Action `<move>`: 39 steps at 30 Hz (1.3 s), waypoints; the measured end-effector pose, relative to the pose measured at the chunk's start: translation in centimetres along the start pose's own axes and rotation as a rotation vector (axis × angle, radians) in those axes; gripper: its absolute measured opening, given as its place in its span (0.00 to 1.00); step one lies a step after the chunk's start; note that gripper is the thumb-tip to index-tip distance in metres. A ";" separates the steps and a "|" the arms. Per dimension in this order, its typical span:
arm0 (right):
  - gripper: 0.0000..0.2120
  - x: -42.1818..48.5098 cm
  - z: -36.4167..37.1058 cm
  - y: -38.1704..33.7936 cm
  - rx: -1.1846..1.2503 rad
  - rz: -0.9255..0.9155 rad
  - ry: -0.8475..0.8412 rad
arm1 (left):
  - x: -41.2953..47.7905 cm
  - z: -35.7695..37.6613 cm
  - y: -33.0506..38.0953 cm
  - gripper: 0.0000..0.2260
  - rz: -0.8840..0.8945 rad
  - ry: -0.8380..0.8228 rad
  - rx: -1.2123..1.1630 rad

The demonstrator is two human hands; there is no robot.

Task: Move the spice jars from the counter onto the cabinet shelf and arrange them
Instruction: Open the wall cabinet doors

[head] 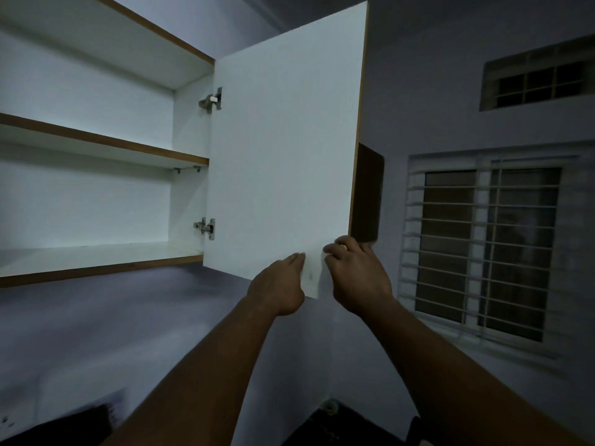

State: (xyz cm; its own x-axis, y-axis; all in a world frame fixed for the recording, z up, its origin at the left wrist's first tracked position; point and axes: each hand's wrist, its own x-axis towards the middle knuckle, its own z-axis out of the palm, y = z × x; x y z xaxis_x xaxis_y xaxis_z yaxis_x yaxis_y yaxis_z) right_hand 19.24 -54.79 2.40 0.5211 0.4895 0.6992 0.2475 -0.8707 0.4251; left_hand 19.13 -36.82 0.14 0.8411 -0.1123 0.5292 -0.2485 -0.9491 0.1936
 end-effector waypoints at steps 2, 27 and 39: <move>0.19 0.3 0.6 -0.5 0.016 -0.010 0.020 | 0.5 0.6 -0.1 0.35 -0.029 0.044 0.005; 0.08 8.1 -4.8 -27.6 1.064 0.057 -0.096 | -16.1 -14.2 -22.1 0.10 -0.315 -0.046 0.820; 0.08 15.7 -6.5 -43.1 1.548 -0.205 -0.306 | -20.8 -23.6 -30.2 0.26 -0.413 -0.222 1.237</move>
State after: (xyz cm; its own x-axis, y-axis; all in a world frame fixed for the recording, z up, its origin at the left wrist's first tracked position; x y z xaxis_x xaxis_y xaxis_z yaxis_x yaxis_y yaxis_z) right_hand 11.40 -9.26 -1.18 0.4656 0.7380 0.4885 0.7872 -0.0931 -0.6097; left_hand -2.18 1.10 2.80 0.8380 0.3151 0.4455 0.5436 -0.5518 -0.6325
